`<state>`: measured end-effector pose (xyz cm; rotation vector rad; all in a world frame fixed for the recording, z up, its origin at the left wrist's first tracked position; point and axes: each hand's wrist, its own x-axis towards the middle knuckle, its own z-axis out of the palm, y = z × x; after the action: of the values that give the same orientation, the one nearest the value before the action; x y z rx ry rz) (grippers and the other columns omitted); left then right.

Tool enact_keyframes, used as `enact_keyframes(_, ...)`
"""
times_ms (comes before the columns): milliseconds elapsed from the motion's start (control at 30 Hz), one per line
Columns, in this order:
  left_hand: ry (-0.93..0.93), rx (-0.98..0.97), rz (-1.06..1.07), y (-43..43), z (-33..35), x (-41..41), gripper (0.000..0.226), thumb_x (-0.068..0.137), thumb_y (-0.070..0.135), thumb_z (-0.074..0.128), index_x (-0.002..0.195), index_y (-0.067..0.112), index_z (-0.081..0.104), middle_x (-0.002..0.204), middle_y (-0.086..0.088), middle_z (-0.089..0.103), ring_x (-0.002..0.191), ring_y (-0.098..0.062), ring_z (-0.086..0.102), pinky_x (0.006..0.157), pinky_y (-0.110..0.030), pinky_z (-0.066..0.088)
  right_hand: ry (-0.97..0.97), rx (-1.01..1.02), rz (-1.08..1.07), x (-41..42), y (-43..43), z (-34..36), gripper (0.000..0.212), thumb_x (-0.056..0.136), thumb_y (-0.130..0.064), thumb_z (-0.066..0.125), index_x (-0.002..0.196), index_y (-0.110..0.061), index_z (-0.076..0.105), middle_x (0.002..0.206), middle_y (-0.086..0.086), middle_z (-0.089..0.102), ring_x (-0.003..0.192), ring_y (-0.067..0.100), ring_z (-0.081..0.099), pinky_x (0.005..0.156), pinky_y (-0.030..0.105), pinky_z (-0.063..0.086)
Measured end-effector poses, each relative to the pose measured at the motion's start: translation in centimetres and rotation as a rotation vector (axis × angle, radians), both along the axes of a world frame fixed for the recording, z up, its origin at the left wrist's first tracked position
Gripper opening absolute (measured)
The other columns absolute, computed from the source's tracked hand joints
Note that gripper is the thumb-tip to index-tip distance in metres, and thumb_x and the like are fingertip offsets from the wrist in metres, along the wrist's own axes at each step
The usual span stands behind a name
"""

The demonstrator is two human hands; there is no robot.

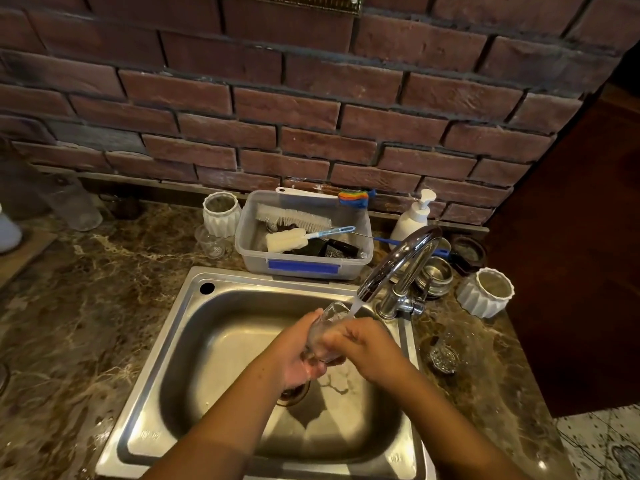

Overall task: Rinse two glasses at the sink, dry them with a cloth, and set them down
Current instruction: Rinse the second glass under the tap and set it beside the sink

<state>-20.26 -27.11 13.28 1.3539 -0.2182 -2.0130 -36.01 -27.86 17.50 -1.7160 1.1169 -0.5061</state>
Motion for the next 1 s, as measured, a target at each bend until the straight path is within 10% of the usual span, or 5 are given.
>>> enact_keyframes(200, 0.057, 0.103, 0.137, 0.2, -0.2, -2.4, 0.042, 0.098, 0.046, 0.060, 0.111, 0.008, 0.072, 0.086, -0.015, 0.079, 0.061, -0.026, 0.074, 0.043, -0.022, 0.045, -0.016, 0.028, -0.453, 1.3, -0.7, -1.4, 0.035, 0.102, -0.024, 0.055, 0.073, -0.012, 0.068, 0.064, 0.003, 0.069, 0.059, 0.007, 0.066, 0.056, 0.016, 0.050)
enact_keyframes(400, 0.275, 0.130, 0.235, 0.7, -1.1, -1.5, 0.037, 0.095, 0.033, 0.066, 0.114, 0.003, 0.076, 0.102, -0.018, 0.076, 0.049, -0.014, 0.059, 0.034, -0.019, 0.042, 0.113, -0.186, -0.139, 0.2, 1.0, -3.2, 0.014, 0.086, -0.033, 0.073, 0.099, -0.032, 0.067, 0.094, -0.016, 0.067, 0.094, -0.003, 0.062, 0.080, 0.015, 0.052)
enact_keyframes(567, 0.380, 0.160, 0.168, 2.0, -1.5, -1.9, 0.037, 0.085, 0.035, 0.067, 0.102, 0.004, 0.078, 0.084, -0.015, 0.074, 0.058, -0.020, 0.066, 0.036, -0.018, 0.039, 0.134, -0.306, -0.138, 0.3, 0.7, -2.4, 0.030, 0.092, -0.037, 0.067, 0.068, -0.021, 0.064, 0.064, -0.011, 0.059, 0.066, 0.006, 0.057, 0.069, 0.022, 0.047)
enact_keyframes(733, 0.047, -0.004, 0.336, 2.0, -1.0, -3.5, 0.040, 0.099, 0.046, 0.057, 0.097, 0.015, 0.082, 0.092, -0.011, 0.081, 0.082, -0.023, 0.067, 0.067, -0.030, 0.048, 0.027, -0.081, -0.435, 2.3, 0.3, -0.5, 0.041, 0.100, -0.035, 0.058, 0.071, -0.008, 0.069, 0.061, 0.007, 0.067, 0.057, 0.017, 0.065, 0.065, 0.045, 0.057)
enact_keyframes(1000, -0.470, -0.411, 0.276, 1.6, -0.4, -1.4, 0.023, 0.105, 0.029, 0.051, 0.105, 0.016, 0.069, 0.092, -0.010, 0.074, 0.078, -0.024, 0.071, 0.059, -0.030, 0.056, -0.169, 0.309, -0.202, 1.7, 0.5, -0.3, 0.029, 0.102, -0.029, 0.055, 0.100, -0.010, 0.076, 0.095, 0.012, 0.078, 0.097, 0.030, 0.073, 0.100, 0.054, 0.052)
